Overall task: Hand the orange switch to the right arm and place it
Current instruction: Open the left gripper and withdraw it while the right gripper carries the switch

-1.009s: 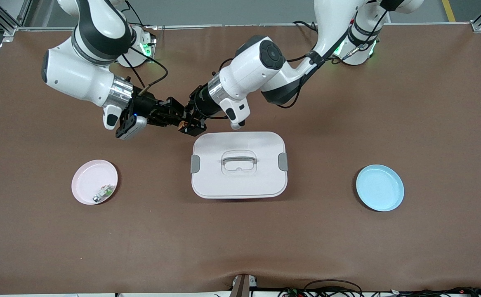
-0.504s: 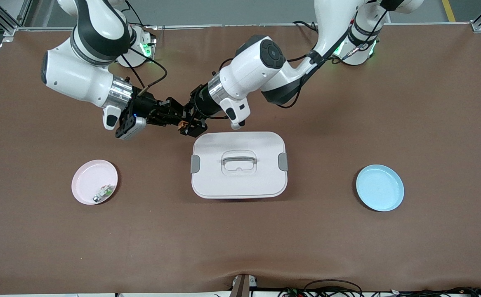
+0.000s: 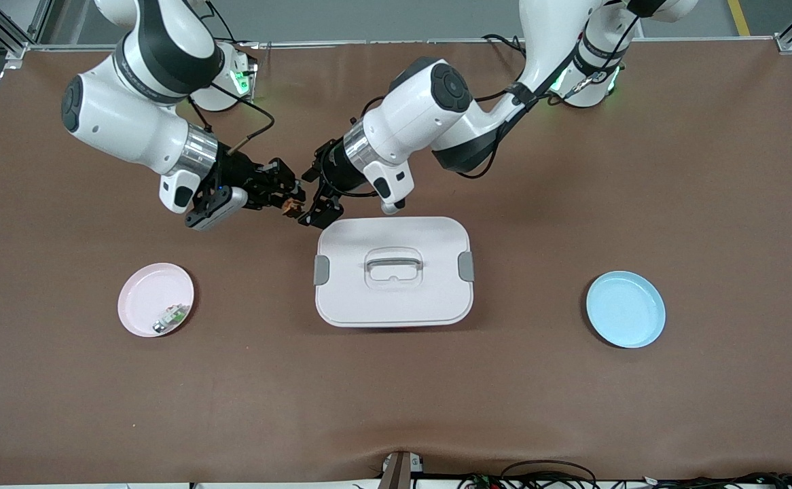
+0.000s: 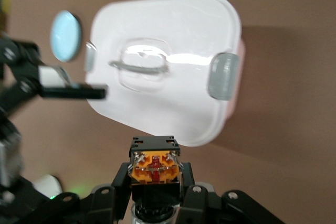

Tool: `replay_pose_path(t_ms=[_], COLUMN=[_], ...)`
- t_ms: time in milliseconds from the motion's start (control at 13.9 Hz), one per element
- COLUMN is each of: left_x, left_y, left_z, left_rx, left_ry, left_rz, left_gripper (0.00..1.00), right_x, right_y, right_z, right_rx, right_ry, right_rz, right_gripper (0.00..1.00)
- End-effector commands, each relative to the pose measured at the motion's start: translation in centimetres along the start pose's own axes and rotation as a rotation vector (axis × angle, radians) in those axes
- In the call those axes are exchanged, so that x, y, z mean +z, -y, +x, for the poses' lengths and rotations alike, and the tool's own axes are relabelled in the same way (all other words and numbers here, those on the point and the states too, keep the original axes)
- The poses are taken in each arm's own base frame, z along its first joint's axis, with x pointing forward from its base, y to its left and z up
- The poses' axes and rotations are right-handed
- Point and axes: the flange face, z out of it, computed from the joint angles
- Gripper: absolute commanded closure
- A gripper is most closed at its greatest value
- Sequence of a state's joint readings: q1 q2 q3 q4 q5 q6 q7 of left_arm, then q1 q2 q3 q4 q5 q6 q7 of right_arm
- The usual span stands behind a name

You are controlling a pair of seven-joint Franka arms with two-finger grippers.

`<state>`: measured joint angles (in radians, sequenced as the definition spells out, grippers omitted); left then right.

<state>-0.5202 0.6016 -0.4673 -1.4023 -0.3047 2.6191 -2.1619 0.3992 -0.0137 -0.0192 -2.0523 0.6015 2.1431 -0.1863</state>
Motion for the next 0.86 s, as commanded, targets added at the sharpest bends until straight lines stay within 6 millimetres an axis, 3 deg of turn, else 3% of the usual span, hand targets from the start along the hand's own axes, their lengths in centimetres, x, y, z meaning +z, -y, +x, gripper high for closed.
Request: replay_pose_path(t_ms=[0, 216, 432, 576, 793], left_x=[-2.5, -5.8, -8.7, -10.6, -15.5], left_y=[-1.2, -3.3, -5.0, -6.6, -9.1], left_z=[-0.1, 0.5, 2.0, 4.1, 7.6], left_rx=[0.017, 0.057, 0.152, 0.295, 0.487], left_ry=[-0.015, -0.057, -0.122, -0.174, -0.233], left_rz=[-0.052, -0.061, -0.012, 0.05, 0.158], left_gripper=[0.0, 0.0, 0.0, 0.0, 0.0], right_x=[-1.6, -3.2, -4.0, -5.3, -6.0], right_y=[-1.2, -5.2, -10.9, -15.2, -21.6], right_z=[1.3, 1.5, 1.2, 1.0, 0.5], right_rx=[-0.197, -0.371, -0.549, -0.645, -0.749], right_ry=[0.089, 0.113, 0.201, 0.256, 0.294], right_rz=[-0.139, -0.163, -0.188, -0.247, -0.252], right_gripper=[1.0, 1.0, 1.0, 1.0, 1.0])
